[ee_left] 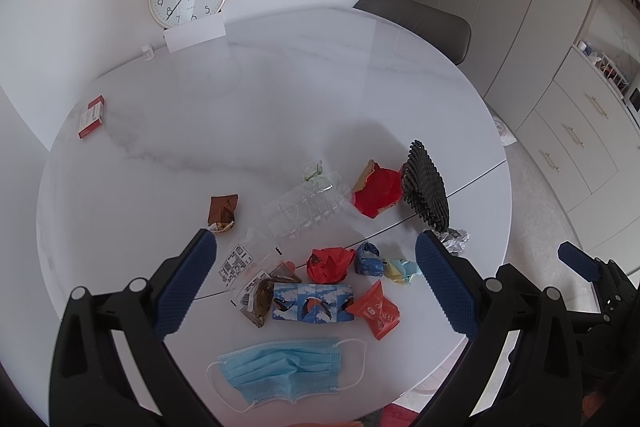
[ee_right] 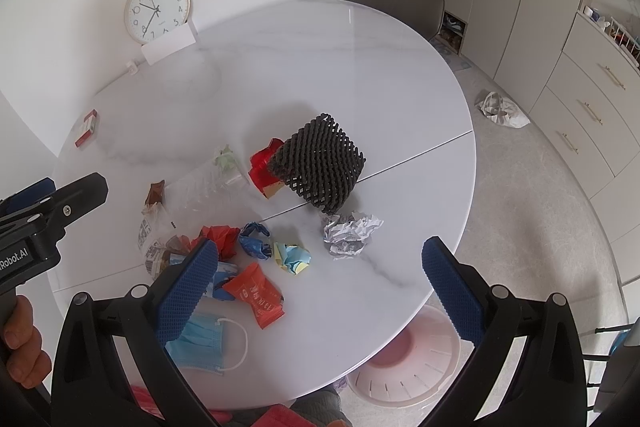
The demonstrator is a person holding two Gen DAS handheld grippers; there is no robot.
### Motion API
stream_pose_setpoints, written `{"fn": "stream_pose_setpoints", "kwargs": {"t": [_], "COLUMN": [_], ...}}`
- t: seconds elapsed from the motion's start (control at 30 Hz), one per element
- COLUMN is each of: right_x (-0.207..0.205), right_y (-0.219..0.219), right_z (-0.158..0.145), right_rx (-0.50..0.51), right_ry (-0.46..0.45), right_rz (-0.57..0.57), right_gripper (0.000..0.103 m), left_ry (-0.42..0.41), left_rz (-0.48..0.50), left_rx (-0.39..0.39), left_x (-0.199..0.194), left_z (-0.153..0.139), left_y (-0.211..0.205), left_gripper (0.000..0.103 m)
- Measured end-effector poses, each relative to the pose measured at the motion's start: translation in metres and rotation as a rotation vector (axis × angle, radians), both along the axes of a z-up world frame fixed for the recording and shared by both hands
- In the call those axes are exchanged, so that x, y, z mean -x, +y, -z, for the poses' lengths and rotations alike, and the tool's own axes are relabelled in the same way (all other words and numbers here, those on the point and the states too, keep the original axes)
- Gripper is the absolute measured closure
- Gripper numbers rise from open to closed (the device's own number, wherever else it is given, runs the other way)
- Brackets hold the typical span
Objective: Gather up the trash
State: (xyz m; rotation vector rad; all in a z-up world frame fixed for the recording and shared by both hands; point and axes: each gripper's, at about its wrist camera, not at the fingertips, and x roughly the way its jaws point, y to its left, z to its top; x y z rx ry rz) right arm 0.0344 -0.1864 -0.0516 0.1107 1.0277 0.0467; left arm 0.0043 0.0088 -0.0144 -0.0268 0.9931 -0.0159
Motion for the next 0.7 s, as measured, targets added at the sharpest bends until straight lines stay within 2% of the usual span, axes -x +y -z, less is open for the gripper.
{"fn": "stream_pose_setpoints", "kwargs": {"t": [0.23,0.37,0.57,0.7], "right_x": [-0.003,-0.006,-0.011,-0.015], "right_y": [0.001,0.0,-0.003,-0.004], "right_z": [0.002,0.006,0.024,0.038], "right_rx": [0.001,-0.007,-0.017,-0.005], "right_ry": [0.012,0.026,0.062,0.088], "right_rz": [-0.001,0.003,0.021,0.047], "right_gripper": [0.002,0.002,0.002,0.002], "left_ry": [0.007,0.012,0.032,0.116], "left_rz": [0.004,0.048,0.259,0.441], "left_rx": [-0.002,-0.012,-0.103,-0.177], "left_x": [-0.003,-0.009,-0.042,-0.078], "left_z": [0.003,0.01,0.048,0.092], "left_y": [0.002,0.006,0.012,0.014], "left_gripper": [0.008,0.008,0.008,0.008]}}
